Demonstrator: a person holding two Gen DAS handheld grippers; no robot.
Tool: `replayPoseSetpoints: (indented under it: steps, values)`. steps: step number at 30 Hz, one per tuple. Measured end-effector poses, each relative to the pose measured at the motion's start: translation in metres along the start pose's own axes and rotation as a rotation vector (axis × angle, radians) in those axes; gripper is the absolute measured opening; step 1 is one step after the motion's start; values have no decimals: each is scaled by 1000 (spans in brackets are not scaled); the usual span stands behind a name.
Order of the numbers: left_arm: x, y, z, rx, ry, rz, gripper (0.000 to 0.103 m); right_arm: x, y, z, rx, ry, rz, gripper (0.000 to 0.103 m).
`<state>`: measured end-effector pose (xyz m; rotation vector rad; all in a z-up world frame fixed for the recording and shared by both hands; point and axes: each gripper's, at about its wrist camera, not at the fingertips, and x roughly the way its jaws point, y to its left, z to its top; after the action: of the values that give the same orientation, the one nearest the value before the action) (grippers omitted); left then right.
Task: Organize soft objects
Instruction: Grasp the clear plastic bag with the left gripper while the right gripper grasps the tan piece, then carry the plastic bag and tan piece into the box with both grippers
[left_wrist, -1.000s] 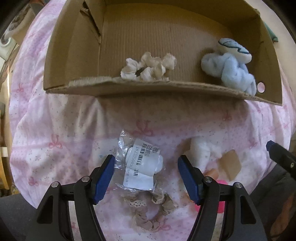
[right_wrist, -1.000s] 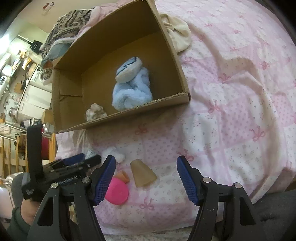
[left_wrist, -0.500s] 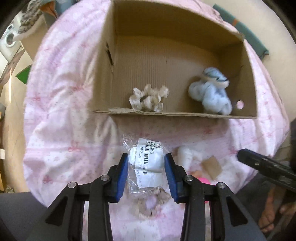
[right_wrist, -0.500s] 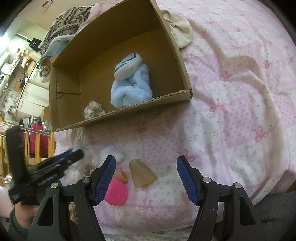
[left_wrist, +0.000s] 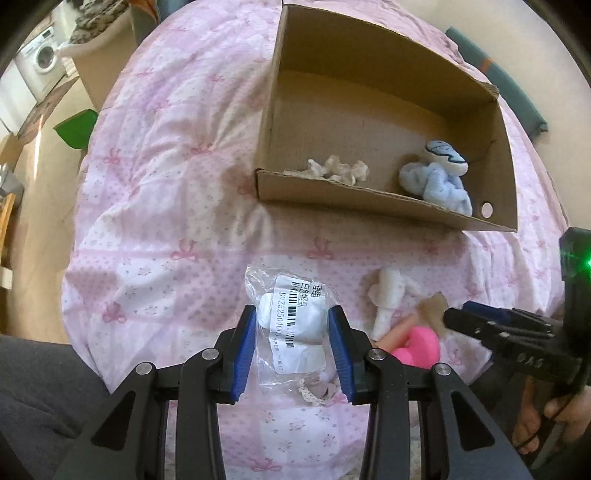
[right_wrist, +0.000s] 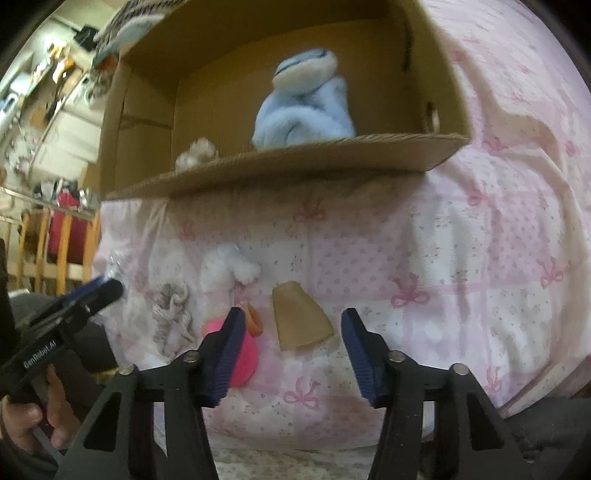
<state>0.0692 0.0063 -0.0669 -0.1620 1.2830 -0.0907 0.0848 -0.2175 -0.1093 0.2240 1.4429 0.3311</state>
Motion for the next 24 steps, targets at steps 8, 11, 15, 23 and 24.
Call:
replayPoseSetpoints:
  steps: [8, 11, 15, 23, 24]
  values:
    - [5, -7, 6, 7, -14, -16, 35, 28, 10, 6, -25, 73, -61, 57]
    - [6, -7, 8, 0, -16, -20, 35, 32, 13, 8, -40, 73, -107, 39]
    - [7, -5, 9, -17, -9, -26, 35, 29, 10, 9, -27, 55, -98, 18]
    - [5, 3, 10, -44, -28, -2, 35, -15, 8, 7, -26, -90, 2, 13]
    - [5, 4, 10, -49, -28, -4, 35, -19, 8, 5, -27, -108, 15, 13]
